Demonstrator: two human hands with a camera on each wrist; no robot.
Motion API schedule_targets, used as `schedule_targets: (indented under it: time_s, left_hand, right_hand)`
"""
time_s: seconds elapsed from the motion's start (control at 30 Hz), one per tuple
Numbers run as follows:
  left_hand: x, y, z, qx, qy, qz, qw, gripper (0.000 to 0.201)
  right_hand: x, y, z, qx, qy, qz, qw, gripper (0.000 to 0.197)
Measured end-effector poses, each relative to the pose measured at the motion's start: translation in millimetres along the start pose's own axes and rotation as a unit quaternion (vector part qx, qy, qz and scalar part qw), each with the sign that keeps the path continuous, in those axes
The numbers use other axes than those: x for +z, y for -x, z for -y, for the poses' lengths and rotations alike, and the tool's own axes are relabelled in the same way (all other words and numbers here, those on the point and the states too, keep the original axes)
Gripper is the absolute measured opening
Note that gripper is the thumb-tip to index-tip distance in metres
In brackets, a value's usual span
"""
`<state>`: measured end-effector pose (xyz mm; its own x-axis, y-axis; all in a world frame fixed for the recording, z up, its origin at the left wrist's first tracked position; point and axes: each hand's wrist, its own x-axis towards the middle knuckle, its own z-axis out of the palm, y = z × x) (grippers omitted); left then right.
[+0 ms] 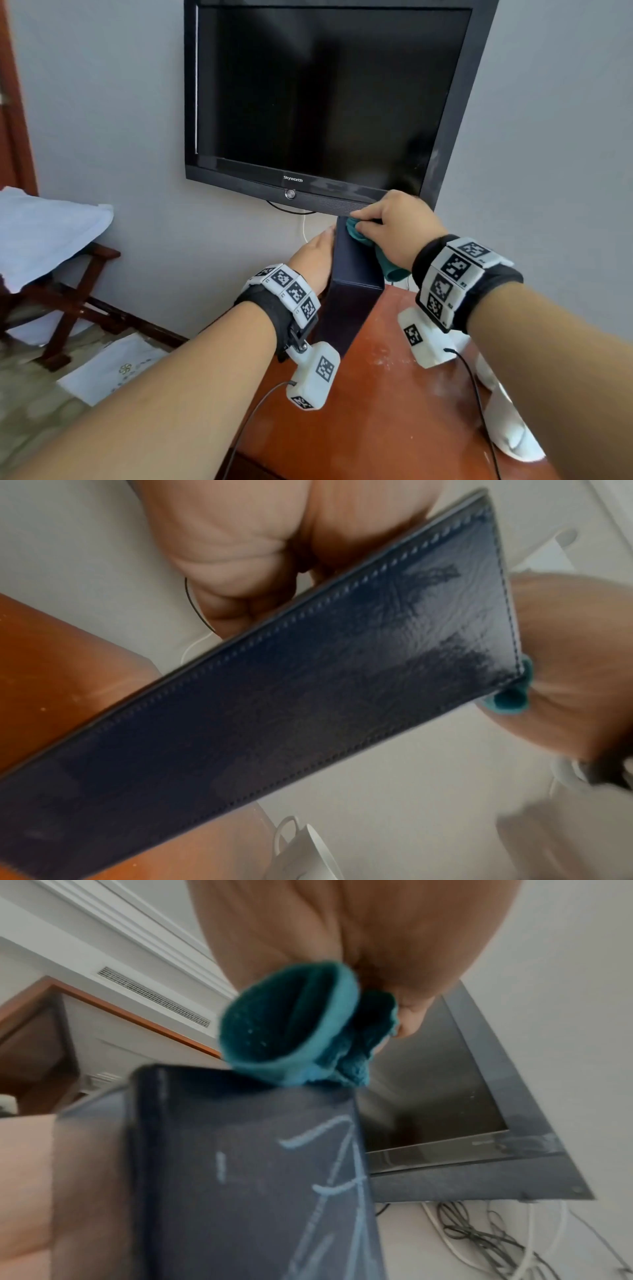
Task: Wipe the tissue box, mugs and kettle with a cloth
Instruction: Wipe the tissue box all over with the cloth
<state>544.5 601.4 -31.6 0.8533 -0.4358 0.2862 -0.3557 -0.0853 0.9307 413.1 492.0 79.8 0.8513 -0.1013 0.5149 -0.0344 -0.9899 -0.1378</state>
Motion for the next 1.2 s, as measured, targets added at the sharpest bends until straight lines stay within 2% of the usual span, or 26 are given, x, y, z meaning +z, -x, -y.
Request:
schedule_targets:
  time_s: [0.03,0.07,0.1,0.17,0.2,0.27,0.33,0.43,0.5,0.6,0.73,0.8,0.9,0.97,1.03,1.13,1.2]
  left_hand:
    - [0.9,-4.5,4.6,-0.019,0.029,-0.002,0.999,0.068]
    - [1.9,-10.0,9.1,-0.032,0.044,-0.006,0.999,0.078]
    - [1.9,-14.4,9.9,-0.034,0.034,-0.002,0.999,0.074]
    - [-1.7,-11.6,-2.0,-0.032,-0.031,0.007,0.999,0.048]
    - [-1.4,-10.4,-6.0,-0.028,-0.033,0.003,0.999,0.054]
    - [-0.9,-13.0,-6.0,-0.042,0.005,0.014,0.999,0.085]
    - [-0.2,-16.5,0.4,-0.059,0.038,0.006,0.998,0.095]
    - [-2.9,4.7,-15.2,-0.129,0.123,-0.027,0.984,0.085]
    - [-6.8,26.6,-31.1,-0.159,0.210,0.029,0.964,0.082]
    - [-9.6,51.3,-30.0,-0.122,0.280,0.093,0.948,0.079]
    - [-4.1,65.7,-7.9,-0.061,0.228,0.070,0.969,0.074]
    - [-2.3,67.9,-6.0,-0.061,0.212,0.068,0.973,0.072]
    - [0.2,65.1,-12.3,-0.075,0.219,0.087,0.969,0.078]
    - [2.9,63.9,-18.2,-0.073,0.215,0.075,0.971,0.066]
    - [5.7,62.3,-24.2,-0.062,0.195,0.031,0.978,0.054]
    - [6.7,50.7,-28.7,-0.037,0.158,-0.024,0.986,0.063]
    - [3.3,42.0,-32.1,-0.044,0.215,-0.028,0.975,0.065]
  right_hand:
    - [-0.6,2.2,-5.5,0.019,-0.009,-0.011,1.000,0.029]
    - [-0.7,5.6,-10.7,0.039,-0.025,-0.020,0.999,0.028]
    - [0.4,9.6,-15.6,0.058,-0.049,-0.023,0.997,0.027]
    - [5.0,19.5,-22.9,0.090,-0.115,-0.020,0.989,0.026]
    - [7.7,24.3,-26.0,0.102,-0.152,-0.022,0.983,0.025]
    - [12.2,32.9,-31.4,0.121,-0.213,-0.037,0.969,0.022]
    - [16.2,40.0,-36.3,0.132,-0.253,-0.046,0.957,0.020]
    - [22.4,46.3,-41.4,0.142,-0.317,-0.060,0.936,0.018]
    - [29.8,48.5,-43.5,0.141,-0.341,-0.065,0.927,0.019]
    - [41.2,53.4,-42.9,0.142,-0.377,-0.058,0.913,0.016]
    - [57.2,57.8,-42.7,0.151,-0.414,-0.064,0.895,0.016]
    - [63.0,57.9,-42.8,0.164,-0.434,-0.083,0.882,0.014]
    - [62.3,57.1,-42.2,0.153,-0.453,-0.112,0.871,0.020]
    - [56.3,55.7,-40.7,0.134,-0.463,-0.133,0.866,0.022]
    - [49.6,53.8,-38.5,0.109,-0.457,-0.150,0.870,0.023]
    - [40.4,50.0,-37.5,0.092,-0.435,-0.162,0.881,0.024]
    - [35.8,47.9,-36.3,0.084,-0.422,-0.169,0.887,0.024]
